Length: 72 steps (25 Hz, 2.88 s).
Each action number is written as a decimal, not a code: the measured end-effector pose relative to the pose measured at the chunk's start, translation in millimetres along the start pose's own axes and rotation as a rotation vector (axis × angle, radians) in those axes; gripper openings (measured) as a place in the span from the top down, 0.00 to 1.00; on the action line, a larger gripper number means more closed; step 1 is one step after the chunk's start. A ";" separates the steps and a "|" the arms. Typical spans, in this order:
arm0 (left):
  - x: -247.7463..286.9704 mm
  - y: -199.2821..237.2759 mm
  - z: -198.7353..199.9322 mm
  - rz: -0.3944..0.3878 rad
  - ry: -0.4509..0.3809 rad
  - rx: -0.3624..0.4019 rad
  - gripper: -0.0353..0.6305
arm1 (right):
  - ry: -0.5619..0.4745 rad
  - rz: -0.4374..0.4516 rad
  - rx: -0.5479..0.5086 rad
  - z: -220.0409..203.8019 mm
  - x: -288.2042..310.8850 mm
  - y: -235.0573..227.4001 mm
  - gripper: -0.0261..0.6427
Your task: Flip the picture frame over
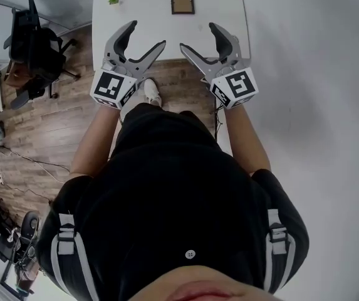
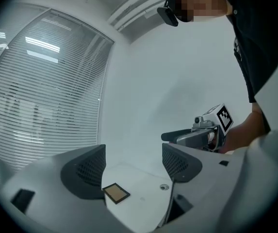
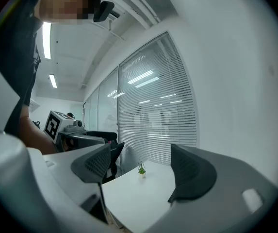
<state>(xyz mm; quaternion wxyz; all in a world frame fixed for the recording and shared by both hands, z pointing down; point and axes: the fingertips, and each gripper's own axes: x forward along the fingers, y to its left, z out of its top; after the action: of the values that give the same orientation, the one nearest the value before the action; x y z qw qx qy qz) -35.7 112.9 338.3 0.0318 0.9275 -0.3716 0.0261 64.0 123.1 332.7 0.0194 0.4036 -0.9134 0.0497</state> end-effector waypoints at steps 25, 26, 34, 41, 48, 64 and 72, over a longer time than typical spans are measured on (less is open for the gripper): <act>85.5 138.2 -26.5 -0.044 0.030 -0.065 0.37 | 0.098 -0.117 0.046 -32.5 132.6 -94.1 0.34; 90.5 141.2 -27.6 -0.036 0.032 -0.069 0.37 | 0.096 -0.116 0.051 -32.4 136.2 -101.1 0.34; 137.3 156.2 -29.7 0.050 0.037 -0.095 0.37 | 0.104 -0.107 0.053 -40.8 158.9 -167.7 0.34; 173.4 162.7 -45.4 0.164 0.065 -0.065 0.37 | 0.216 -0.090 0.081 -91.5 172.8 -215.1 0.34; 187.5 169.0 -60.6 0.183 0.072 -0.055 0.38 | 0.292 -0.110 0.144 -138.3 191.2 -227.7 0.34; 200.1 201.6 -111.5 0.071 0.124 -0.093 0.38 | 0.527 -0.299 0.248 -253.6 226.1 -231.8 0.36; 202.9 212.6 -134.3 0.036 0.143 -0.096 0.38 | 0.640 -0.370 0.275 -297.7 234.3 -220.3 0.40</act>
<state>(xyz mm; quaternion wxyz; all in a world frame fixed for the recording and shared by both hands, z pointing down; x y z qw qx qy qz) -39.3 -169.5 495.2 0.1022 0.9138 -0.3858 0.0751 67.7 -165.0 663.0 0.2574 0.5243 -0.7580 0.2905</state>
